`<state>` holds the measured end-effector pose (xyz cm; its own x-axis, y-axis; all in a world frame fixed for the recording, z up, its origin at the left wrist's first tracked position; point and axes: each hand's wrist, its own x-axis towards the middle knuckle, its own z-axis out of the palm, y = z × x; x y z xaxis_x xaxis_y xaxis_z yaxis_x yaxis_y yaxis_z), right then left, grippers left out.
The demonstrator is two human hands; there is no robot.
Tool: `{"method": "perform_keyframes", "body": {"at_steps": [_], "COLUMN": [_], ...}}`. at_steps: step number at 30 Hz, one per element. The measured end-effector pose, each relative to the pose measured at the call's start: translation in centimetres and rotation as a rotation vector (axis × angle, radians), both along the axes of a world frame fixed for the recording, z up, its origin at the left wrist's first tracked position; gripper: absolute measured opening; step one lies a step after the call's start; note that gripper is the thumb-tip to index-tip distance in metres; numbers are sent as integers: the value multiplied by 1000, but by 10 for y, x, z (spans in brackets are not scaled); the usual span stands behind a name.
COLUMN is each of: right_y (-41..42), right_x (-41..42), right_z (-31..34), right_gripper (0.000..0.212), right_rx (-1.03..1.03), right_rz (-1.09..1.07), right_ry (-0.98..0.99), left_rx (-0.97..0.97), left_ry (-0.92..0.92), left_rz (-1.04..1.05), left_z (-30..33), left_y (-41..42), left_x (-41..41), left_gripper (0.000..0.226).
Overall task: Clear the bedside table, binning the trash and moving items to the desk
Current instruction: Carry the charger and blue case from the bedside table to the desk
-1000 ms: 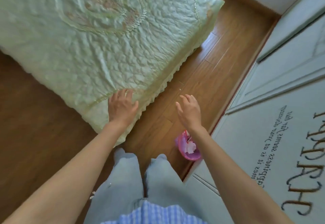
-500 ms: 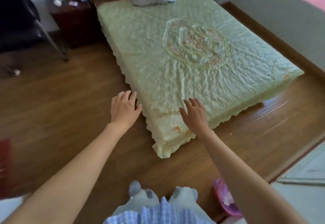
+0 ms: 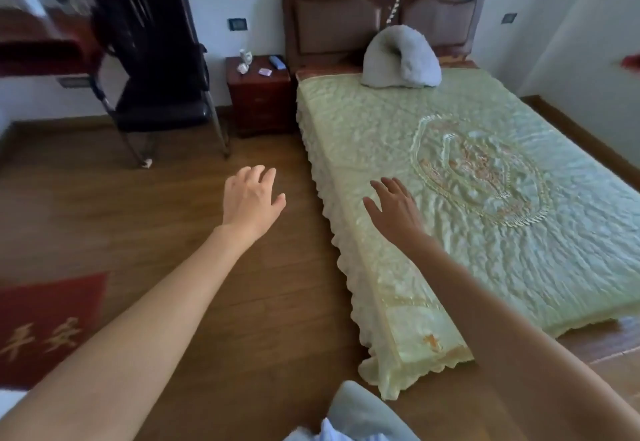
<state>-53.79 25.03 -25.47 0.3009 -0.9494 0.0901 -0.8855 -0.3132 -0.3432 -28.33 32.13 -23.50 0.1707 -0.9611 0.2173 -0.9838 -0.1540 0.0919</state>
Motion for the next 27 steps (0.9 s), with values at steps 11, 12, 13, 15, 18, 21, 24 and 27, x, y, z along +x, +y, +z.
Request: {"method": "perform_keyframes", "body": {"at_steps": [11, 12, 13, 15, 18, 21, 24, 27], "right_y": [-177, -197, -217, -254, -306, -351, -395, -440], "right_x": [109, 117, 124, 139, 162, 188, 217, 248], "right_z": [23, 27, 31, 40, 51, 57, 52, 36], "right_gripper": [47, 47, 47, 45, 45, 47, 48, 48], "right_rx": [-82, -91, -99, -119, -141, -129, -130, -111], "right_rz": [161, 173, 181, 198, 240, 260, 287, 296], "right_ry": [-58, -62, -70, -75, -48, -47, -37, -4], "left_rx": [10, 10, 10, 13, 6, 23, 30, 34], "left_ry": [-43, -37, -32, -28, -28, -15, -8, 3], "left_rz": [155, 170, 179, 194, 223, 242, 245, 256], "left_z": [9, 11, 14, 20, 27, 28, 23, 16], "left_y": [-128, -147, -167, -205, -255, -297, -338, -383], "left_x": [97, 104, 111, 124, 140, 155, 175, 205], "left_gripper": [53, 53, 53, 54, 54, 54, 55, 54]}}
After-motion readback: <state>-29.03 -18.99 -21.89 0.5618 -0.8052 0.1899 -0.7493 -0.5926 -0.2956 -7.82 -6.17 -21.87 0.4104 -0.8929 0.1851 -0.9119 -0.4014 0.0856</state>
